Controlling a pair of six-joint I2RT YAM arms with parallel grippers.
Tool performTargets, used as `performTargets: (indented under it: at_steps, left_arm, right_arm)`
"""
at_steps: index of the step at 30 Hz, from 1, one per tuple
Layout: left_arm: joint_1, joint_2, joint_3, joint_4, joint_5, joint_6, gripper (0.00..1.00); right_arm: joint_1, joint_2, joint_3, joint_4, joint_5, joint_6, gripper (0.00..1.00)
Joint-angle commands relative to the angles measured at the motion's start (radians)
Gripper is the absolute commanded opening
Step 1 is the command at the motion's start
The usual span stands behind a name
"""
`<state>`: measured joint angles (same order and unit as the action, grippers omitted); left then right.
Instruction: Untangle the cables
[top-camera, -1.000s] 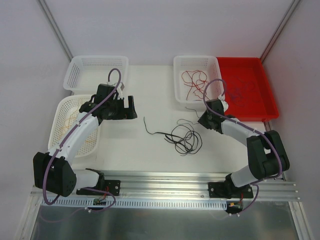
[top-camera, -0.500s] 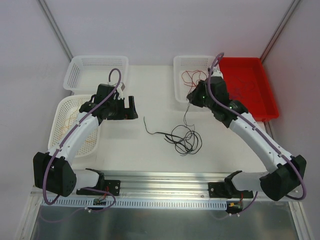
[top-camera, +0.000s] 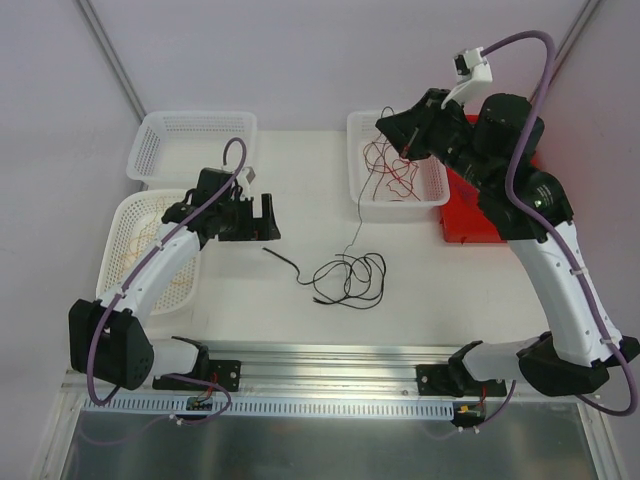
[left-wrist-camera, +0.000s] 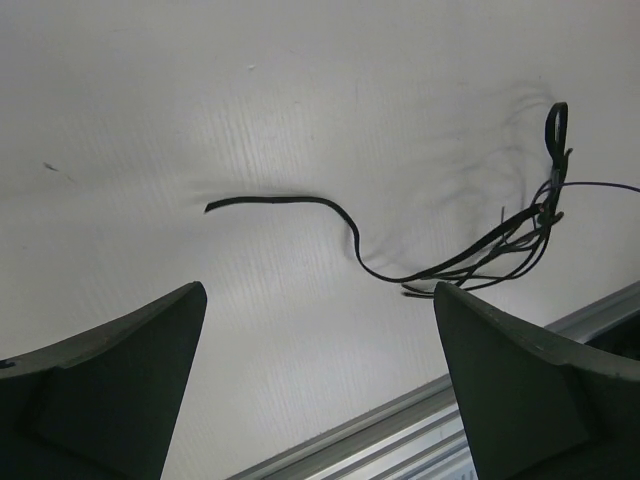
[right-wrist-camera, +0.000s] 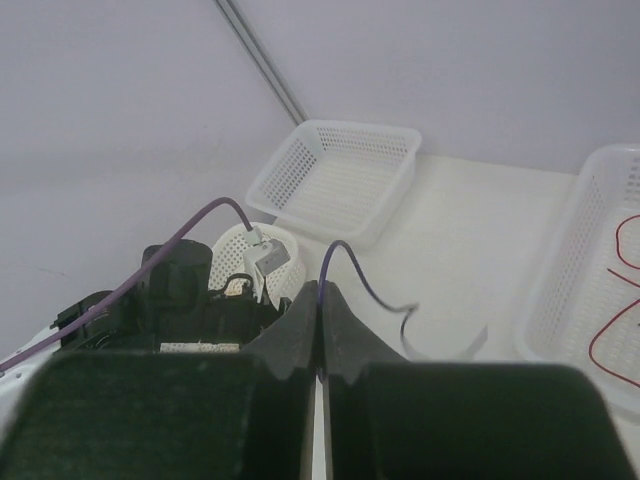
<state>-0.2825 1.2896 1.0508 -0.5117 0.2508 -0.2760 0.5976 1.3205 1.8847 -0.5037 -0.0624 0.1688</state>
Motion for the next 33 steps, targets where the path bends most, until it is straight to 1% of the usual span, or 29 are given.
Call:
performTargets:
  at_steps: [1,4,5,9,12,13,17,20,24,27,28,29,31,32,33]
  left_arm:
    - [-0.040,0.005,0.000,0.028,0.042,-0.008,0.99]
    - [-0.133,0.010,-0.002,0.053,0.027,-0.049,0.98]
    - [-0.195,0.014,-0.006,0.065,0.015,-0.075,0.97]
    - [-0.312,0.049,-0.052,0.173,-0.025,-0.137,0.96]
    - [-0.352,0.103,-0.075,0.255,-0.021,-0.184,0.92]
    - [-0.363,0.117,-0.083,0.307,-0.025,-0.195,0.91]
    - [-0.415,0.216,-0.077,0.387,-0.042,-0.180,0.87]
    - [-0.438,0.290,-0.068,0.426,-0.054,-0.166,0.84]
    - [-0.457,0.375,-0.057,0.458,-0.048,-0.155,0.77]
    - [-0.466,0.419,-0.044,0.463,-0.056,-0.173,0.67]
    - [-0.469,0.425,-0.046,0.463,-0.062,-0.180,0.58]
    - [-0.471,0.428,-0.049,0.464,-0.059,-0.180,0.50]
    - [-0.472,0.410,-0.067,0.463,-0.065,-0.183,0.15]
    - [-0.472,0.396,-0.081,0.463,-0.067,-0.184,0.06]
    - [-0.472,0.380,-0.116,0.463,-0.088,-0.186,0.01]
  right_arm:
    - [0.005,0.003,0.060,-0.039,-0.028,-0.052,0.01]
    - [0.004,-0.013,0.038,-0.055,-0.019,-0.058,0.01]
    - [0.005,-0.023,-0.001,-0.053,-0.005,-0.063,0.01]
    - [0.004,-0.084,-0.087,-0.048,0.016,-0.071,0.01]
    - [0.004,-0.118,-0.134,-0.052,0.015,-0.069,0.01]
    - [0.004,-0.127,-0.145,-0.052,0.015,-0.069,0.01]
    - [0.004,-0.164,-0.185,-0.059,0.024,-0.074,0.01]
    - [0.002,-0.178,-0.197,-0.068,0.021,-0.081,0.01]
    - [0.002,-0.187,-0.197,-0.081,0.010,-0.092,0.01]
    - [0.002,-0.193,-0.191,-0.090,0.019,-0.115,0.01]
    - [-0.001,-0.193,-0.188,-0.093,0.025,-0.123,0.01]
    - [-0.002,-0.193,-0.182,-0.104,0.038,-0.130,0.01]
    - [-0.015,-0.198,-0.174,-0.114,0.055,-0.156,0.01]
    - [-0.021,-0.199,-0.171,-0.127,0.097,-0.164,0.01]
    - [-0.039,-0.205,-0.168,-0.131,0.114,-0.164,0.01]
